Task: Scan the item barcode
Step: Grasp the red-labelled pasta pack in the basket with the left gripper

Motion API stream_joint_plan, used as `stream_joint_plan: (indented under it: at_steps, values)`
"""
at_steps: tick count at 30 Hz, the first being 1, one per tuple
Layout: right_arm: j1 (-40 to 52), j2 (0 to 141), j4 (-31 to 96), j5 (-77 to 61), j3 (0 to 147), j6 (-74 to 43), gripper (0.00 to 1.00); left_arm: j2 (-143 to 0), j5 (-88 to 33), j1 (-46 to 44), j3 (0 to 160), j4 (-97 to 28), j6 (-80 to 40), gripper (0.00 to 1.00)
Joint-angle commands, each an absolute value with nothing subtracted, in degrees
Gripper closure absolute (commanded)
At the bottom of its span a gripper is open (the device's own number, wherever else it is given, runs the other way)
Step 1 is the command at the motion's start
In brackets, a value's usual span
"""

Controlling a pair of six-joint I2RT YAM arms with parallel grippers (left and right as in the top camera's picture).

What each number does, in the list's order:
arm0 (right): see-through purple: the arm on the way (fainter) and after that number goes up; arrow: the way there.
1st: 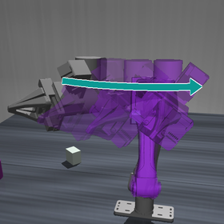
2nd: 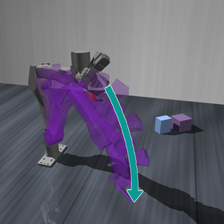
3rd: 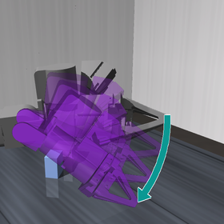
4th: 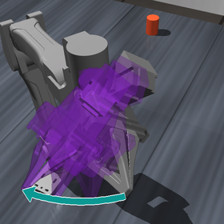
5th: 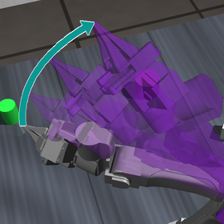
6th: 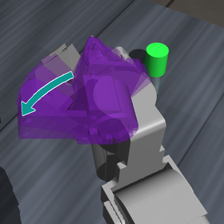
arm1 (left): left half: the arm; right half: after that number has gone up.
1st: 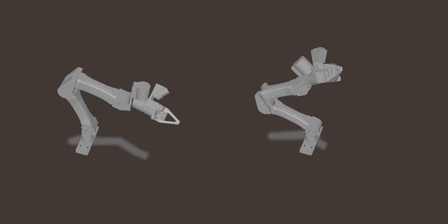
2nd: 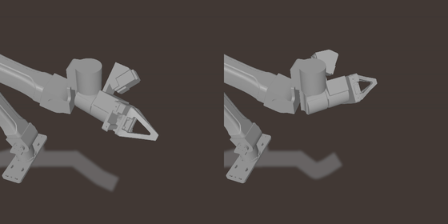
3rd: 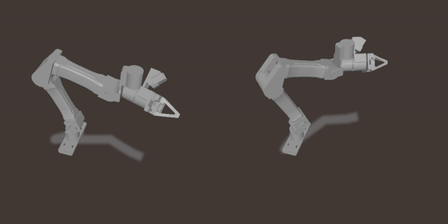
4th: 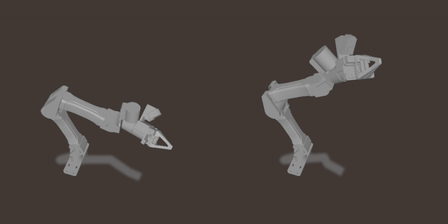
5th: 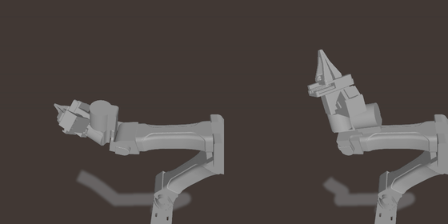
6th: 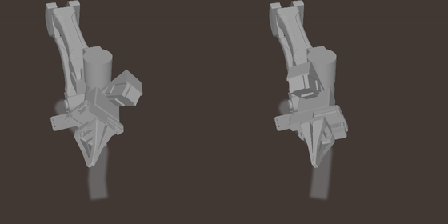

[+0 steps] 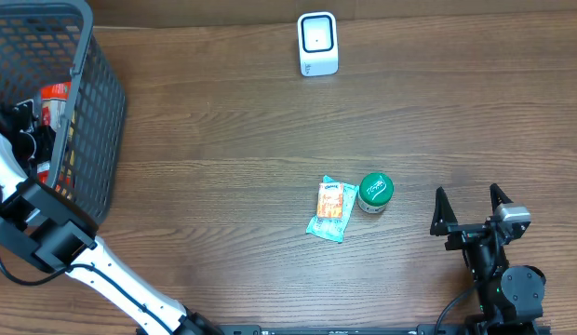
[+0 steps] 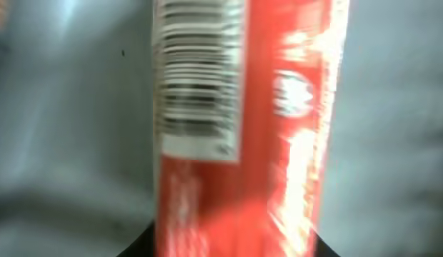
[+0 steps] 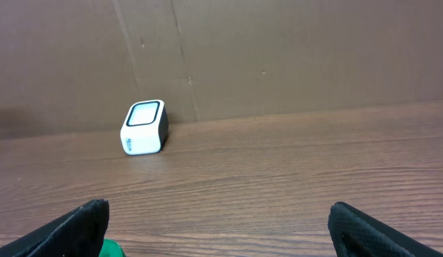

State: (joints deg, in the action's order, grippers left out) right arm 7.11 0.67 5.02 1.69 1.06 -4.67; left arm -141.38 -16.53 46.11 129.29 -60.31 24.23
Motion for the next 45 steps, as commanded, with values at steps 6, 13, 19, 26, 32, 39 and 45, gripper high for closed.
stream_joint_plan:
  at_steps: [6, 13, 19, 26, 32, 39, 45]
  values:
    - [6.9, 0.2, 4.7, 1.6, 0.4, -4.4, 0.0, -117.8, -22.1, 43.6, 135.3, -59.2, 15.5, 0.85]
    - [6.9, 0.2, 4.7, 1.6, 0.4, -4.4, 0.0, -104.0, -22.1, 43.3, 135.3, -59.0, 6.5, 0.87]
    - [6.9, 0.2, 4.7, 1.6, 0.4, -4.4, 0.0, -95.1, -21.8, 41.7, 135.3, -62.3, 1.8, 0.87]
    - [6.9, 0.2, 4.7, 1.6, 0.4, -4.4, 0.0, -93.3, -20.6, 39.4, 135.0, -64.4, 0.0, 0.85]
    - [6.9, 0.2, 4.7, 1.6, 0.4, -4.4, 0.0, -96.4, -16.5, 39.3, 132.3, -65.3, 1.7, 0.84]
    - [6.9, 0.2, 4.7, 1.6, 0.4, -4.4, 0.0, -105.0, -13.6, 40.2, 131.3, -64.0, 7.3, 0.85]
    - [6.9, 0.2, 4.7, 1.6, 0.4, -4.4, 0.0, -114.8, -13.6, 40.5, 131.3, -63.0, 12.4, 0.85]
